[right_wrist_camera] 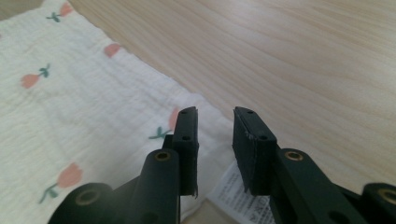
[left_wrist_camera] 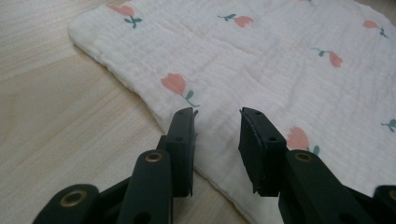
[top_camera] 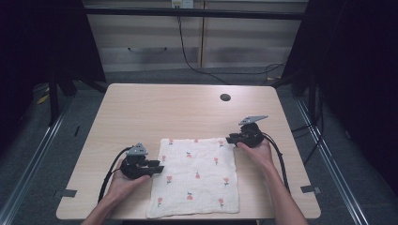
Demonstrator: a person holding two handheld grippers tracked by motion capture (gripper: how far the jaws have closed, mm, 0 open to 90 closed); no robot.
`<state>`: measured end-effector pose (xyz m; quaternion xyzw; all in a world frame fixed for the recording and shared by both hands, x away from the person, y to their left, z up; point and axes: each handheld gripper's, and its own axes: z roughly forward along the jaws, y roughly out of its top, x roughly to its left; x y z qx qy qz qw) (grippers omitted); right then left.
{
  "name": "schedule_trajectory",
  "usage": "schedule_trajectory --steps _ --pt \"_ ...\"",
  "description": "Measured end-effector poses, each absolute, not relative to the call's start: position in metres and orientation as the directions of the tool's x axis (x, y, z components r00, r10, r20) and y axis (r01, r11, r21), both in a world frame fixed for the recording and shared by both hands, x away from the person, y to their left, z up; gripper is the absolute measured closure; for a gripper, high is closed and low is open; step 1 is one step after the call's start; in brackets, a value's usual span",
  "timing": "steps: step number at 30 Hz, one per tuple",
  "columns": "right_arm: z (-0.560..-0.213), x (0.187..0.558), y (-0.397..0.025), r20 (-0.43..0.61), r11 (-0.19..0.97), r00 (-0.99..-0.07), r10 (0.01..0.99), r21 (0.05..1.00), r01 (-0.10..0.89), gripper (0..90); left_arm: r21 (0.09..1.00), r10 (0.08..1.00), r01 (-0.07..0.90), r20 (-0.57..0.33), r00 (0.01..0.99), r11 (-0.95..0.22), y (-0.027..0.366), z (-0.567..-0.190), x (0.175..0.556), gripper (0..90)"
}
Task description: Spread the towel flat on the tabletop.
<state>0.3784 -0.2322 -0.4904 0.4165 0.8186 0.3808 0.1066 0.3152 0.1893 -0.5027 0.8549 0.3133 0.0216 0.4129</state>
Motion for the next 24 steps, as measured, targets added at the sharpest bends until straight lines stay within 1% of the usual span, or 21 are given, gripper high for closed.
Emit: schedule_trajectory --steps 4,5,7,9,12,14,17,19,21,24 --pt "-0.498 0.385 -0.233 0.129 0.367 -0.612 0.780 0.698 0.615 68.4 0.722 0.553 0.518 -0.225 0.802 -0.458 0.188 -0.503 0.315 63.1" --pt "-0.500 0.386 -0.233 0.127 0.371 -0.611 0.781 0.693 0.618 68.1 0.721 0.552 0.514 -0.219 0.805 -0.464 0.188 -0.503 0.315 63.4" --pt "-0.501 0.388 -0.234 0.127 0.367 -0.605 0.786 0.692 0.622 67.4 0.720 0.552 0.511 -0.213 0.806 -0.469 0.188 -0.503 0.316 66.9" --pt "-0.501 0.390 -0.235 0.135 0.357 -0.605 0.784 0.699 0.619 67.1 0.720 0.550 0.517 -0.225 0.804 -0.462 0.189 -0.503 0.317 66.8" --pt "-0.503 0.392 -0.233 0.125 0.376 -0.612 0.781 0.688 0.620 67.1 0.721 0.549 0.515 -0.222 0.805 -0.464 0.189 -0.503 0.317 66.9" --pt "-0.504 0.392 -0.234 0.134 0.367 -0.608 0.782 0.691 0.623 69.8 0.720 0.551 0.515 -0.220 0.805 -0.465 0.188 -0.503 0.316 66.9" --pt "-0.505 0.390 -0.234 0.136 0.366 -0.617 0.775 0.699 0.615 79.7 0.720 0.550 0.516 -0.223 0.805 -0.464 0.189 -0.503 0.317 66.9" --pt "-0.505 0.389 -0.234 0.148 0.366 -0.621 0.769 0.696 0.618 84.2 0.720 0.550 0.516 -0.222 0.805 -0.465 0.188 -0.503 0.317 66.8" --pt "-0.506 0.389 -0.234 0.153 0.361 -0.623 0.767 0.699 0.617 85.7 0.722 0.545 0.513 -0.223 0.808 -0.465 0.188 -0.502 0.317 66.1" --pt "-0.505 0.389 -0.235 0.158 0.351 -0.623 0.766 0.709 0.612 86.5 0.737 0.538 0.511 -0.237 0.809 -0.443 0.189 -0.497 0.320 62.3"
